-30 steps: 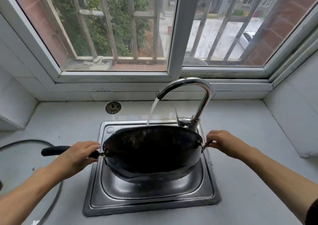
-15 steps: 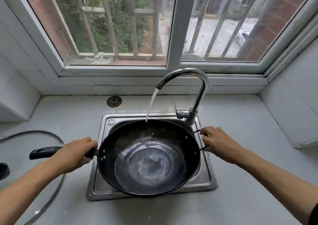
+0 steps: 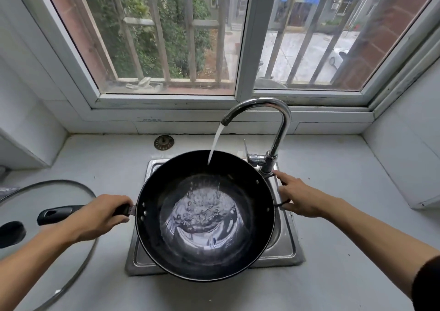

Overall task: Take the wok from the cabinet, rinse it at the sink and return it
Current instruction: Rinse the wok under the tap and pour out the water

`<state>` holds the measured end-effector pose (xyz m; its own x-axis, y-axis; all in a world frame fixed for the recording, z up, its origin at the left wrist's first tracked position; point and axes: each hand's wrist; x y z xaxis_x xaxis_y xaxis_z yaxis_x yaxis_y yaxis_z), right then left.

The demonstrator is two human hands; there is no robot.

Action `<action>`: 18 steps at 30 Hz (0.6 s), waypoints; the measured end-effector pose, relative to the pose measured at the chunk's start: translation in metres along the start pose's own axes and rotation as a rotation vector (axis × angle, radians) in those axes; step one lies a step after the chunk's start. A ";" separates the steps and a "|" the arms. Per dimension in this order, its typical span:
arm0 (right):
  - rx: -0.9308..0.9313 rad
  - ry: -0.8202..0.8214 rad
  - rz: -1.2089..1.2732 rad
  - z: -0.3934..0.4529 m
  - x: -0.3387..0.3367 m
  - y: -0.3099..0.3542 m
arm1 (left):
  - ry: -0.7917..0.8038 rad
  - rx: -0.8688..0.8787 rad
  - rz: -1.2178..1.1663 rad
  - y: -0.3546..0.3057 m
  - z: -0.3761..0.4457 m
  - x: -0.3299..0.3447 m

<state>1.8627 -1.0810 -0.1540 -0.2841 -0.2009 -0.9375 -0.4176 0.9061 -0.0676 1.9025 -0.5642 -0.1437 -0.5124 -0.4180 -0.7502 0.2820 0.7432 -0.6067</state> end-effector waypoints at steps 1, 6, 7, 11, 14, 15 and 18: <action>0.005 -0.021 0.054 0.005 -0.004 -0.001 | -0.030 -0.002 0.001 -0.001 0.001 -0.001; 0.116 -0.131 0.256 0.026 -0.019 -0.001 | -0.193 0.014 0.023 -0.008 0.014 -0.009; 0.134 -0.130 0.238 0.028 -0.019 -0.001 | -0.220 0.016 0.040 -0.009 0.017 -0.010; 0.198 -0.102 0.048 0.036 -0.010 0.002 | -0.300 0.003 0.099 -0.007 0.024 -0.011; 0.221 -0.125 -0.069 0.039 0.000 0.007 | -0.301 -0.007 0.099 -0.004 0.026 -0.007; 0.238 -0.123 -0.088 0.039 0.004 0.009 | -0.301 -0.016 0.094 -0.003 0.027 -0.005; 0.296 -0.117 -0.071 0.039 0.013 0.012 | -0.292 -0.053 0.099 -0.004 0.030 0.004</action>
<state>1.8880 -1.0581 -0.1804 -0.1552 -0.2390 -0.9585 -0.1590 0.9637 -0.2146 1.9241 -0.5845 -0.1522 -0.2282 -0.4690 -0.8532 0.2718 0.8108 -0.5184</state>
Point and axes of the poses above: each hand's wrist, its own z-axis towards the middle knuckle, its own x-axis out of the palm, y = z × x, and after that the axes turned 14 degrees about -z, right-handed
